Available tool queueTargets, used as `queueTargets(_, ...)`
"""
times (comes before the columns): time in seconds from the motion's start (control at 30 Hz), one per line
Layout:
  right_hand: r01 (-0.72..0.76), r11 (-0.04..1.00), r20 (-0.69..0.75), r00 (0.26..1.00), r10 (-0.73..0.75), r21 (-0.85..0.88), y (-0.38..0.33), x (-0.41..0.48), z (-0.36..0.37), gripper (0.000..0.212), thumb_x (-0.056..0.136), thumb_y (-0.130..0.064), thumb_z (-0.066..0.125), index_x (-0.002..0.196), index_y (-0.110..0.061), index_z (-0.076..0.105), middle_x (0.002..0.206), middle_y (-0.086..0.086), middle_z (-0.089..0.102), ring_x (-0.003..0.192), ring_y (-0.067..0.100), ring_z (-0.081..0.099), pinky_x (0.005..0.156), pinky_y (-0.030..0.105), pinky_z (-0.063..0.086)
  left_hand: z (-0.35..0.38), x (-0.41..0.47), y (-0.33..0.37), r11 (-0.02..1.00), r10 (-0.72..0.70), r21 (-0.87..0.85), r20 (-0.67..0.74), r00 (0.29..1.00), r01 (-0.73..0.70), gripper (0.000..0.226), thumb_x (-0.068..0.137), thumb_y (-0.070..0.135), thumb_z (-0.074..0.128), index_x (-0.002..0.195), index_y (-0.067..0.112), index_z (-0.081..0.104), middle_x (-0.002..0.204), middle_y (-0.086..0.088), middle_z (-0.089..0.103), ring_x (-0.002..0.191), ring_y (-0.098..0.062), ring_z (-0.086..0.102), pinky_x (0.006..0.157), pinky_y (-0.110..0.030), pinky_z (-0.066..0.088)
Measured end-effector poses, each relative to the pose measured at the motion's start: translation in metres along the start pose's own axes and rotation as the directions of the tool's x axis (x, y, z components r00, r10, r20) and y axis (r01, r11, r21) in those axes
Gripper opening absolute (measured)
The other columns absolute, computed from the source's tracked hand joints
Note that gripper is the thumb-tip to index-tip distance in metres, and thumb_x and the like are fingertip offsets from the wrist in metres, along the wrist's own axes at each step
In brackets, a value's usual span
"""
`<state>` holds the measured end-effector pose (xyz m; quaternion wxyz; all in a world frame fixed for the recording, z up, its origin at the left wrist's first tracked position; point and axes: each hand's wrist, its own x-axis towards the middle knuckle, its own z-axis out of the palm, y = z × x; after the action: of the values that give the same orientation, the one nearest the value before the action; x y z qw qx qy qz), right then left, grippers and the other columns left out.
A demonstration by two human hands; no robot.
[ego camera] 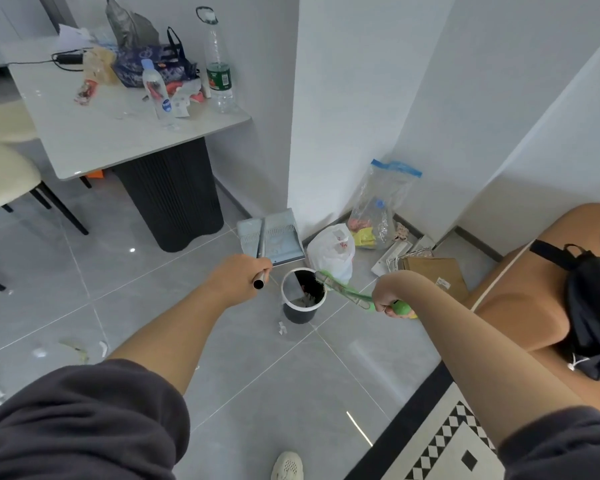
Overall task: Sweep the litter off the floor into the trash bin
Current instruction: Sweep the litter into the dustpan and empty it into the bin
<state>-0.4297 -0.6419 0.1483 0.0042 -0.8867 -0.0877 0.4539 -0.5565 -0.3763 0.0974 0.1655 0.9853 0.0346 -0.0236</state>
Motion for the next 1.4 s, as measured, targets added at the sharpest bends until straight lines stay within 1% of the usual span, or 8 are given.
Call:
queueTargets(0.17, 0.048, 0.999, -0.048, 0.998, -0.048, 0.005, -0.036, -0.002, 0.017, 0.026, 0.089, -0.003, 0.054, 0.066, -0.013, 0.046, 0.067, 0.003, 0.051, 0.055, 0.014, 0.047, 0.051, 0.025, 0.041, -0.004, -0.028, -0.036, 0.959, -0.242, -0.178, -0.106, 0.964, 0.221, 0.017, 0.093, 0.012, 0.047, 0.083, 0.01, 0.06, 0.064, -0.007, 0.055, 0.06, -0.028, 0.048, 0.055, -0.031, 0.035)
queueTargets(0.37, 0.063, 0.998, -0.051, 0.997, -0.063, 0.011, -0.096, -0.003, 0.037, 0.026, 0.088, -0.003, 0.054, 0.066, -0.013, 0.045, 0.068, 0.003, 0.051, 0.056, 0.014, 0.048, 0.053, 0.024, 0.042, 0.005, -0.071, -0.094, 0.768, -0.586, -0.372, -0.081, 0.807, 0.521, 0.023, 0.088, 0.011, 0.043, 0.065, 0.011, 0.04, 0.061, -0.007, 0.046, 0.061, -0.029, 0.039, 0.053, -0.031, 0.03)
queueTargets(0.57, 0.084, 0.993, -0.03, 0.996, -0.081, 0.084, -0.161, -0.004, 0.07, 0.027, 0.089, -0.004, 0.052, 0.066, -0.014, 0.044, 0.068, 0.003, 0.051, 0.061, 0.019, 0.052, 0.06, 0.028, 0.046, 0.001, -0.11, -0.145, 0.592, -0.752, -0.459, -0.018, 0.659, 0.662, 0.035, 0.088, 0.005, 0.041, 0.055, 0.012, 0.032, 0.058, -0.019, 0.034, 0.062, -0.027, 0.035, 0.055, -0.032, 0.025)
queueTargets(0.67, 0.102, 0.991, 0.0, 0.995, -0.103, 0.09, -0.19, -0.006, 0.091, 0.028, 0.09, -0.004, 0.051, 0.065, -0.015, 0.042, 0.068, 0.003, 0.05, 0.075, 0.026, 0.053, 0.072, 0.03, 0.047, 0.0, -0.124, -0.174, 0.48, -0.825, -0.523, 0.003, 0.565, 0.704, 0.033, 0.091, 0.008, 0.041, 0.057, 0.009, 0.037, 0.058, -0.011, 0.04, 0.062, -0.028, 0.039, 0.053, -0.032, 0.027)
queueTargets(0.77, 0.092, 0.994, 0.057, 0.994, -0.095, 0.063, -0.211, 0.001, 0.112, 0.028, 0.091, -0.004, 0.048, 0.066, -0.015, 0.041, 0.067, 0.002, 0.047, 0.066, 0.02, 0.051, 0.06, 0.025, 0.043, 0.0, -0.134, -0.197, 0.41, -0.861, -0.541, 0.035, 0.507, 0.734, 0.032, 0.094, 0.012, 0.041, 0.063, 0.005, 0.045, 0.061, -0.011, 0.046, 0.067, -0.031, 0.046, 0.06, -0.033, 0.034)
queueTargets(0.83, -0.023, 0.986, 0.161, 0.987, -0.004, 0.167, -0.216, 0.016, 0.128, 0.022, 0.094, -0.002, 0.04, 0.074, -0.011, 0.041, 0.068, 0.005, 0.04, 0.063, 0.018, 0.043, 0.054, 0.021, 0.034, 0.004, -0.14, -0.212, 0.374, -0.877, -0.538, 0.061, 0.477, 0.756, 0.028, 0.095, 0.016, 0.043, 0.072, 0.002, 0.053, 0.071, -0.015, 0.053, 0.074, -0.033, 0.05, 0.067, -0.034, 0.039)
queueTargets(1.03, -0.299, 0.848, 0.341, 0.928, 0.151, 0.437, -0.187, 0.058, 0.155, 0.011, 0.095, -0.002, 0.038, 0.104, -0.008, 0.04, 0.055, 0.004, 0.039, 0.034, 0.011, 0.039, 0.033, 0.016, 0.032, 0.027, -0.15, -0.222, 0.309, -0.883, -0.585, 0.116, 0.455, 0.75, 0.03, 0.095, 0.022, 0.047, 0.076, 0.002, 0.059, 0.076, -0.018, 0.06, 0.077, -0.037, 0.06, 0.068, -0.038, 0.047)
queueTargets(1.4, -0.415, 0.72, 0.503, 0.858, 0.105, 0.557, -0.142, 0.104, 0.168, 0.013, 0.098, -0.006, 0.037, 0.087, -0.005, 0.044, 0.041, 0.001, 0.043, 0.024, 0.008, 0.042, 0.029, 0.013, 0.034, 0.062, -0.102, -0.17, 0.291, -0.859, -0.619, 0.167, 0.484, 0.73, 0.027, 0.096, 0.019, 0.046, 0.076, 0.003, 0.054, 0.073, -0.015, 0.056, 0.077, -0.034, 0.056, 0.069, -0.036, 0.043)
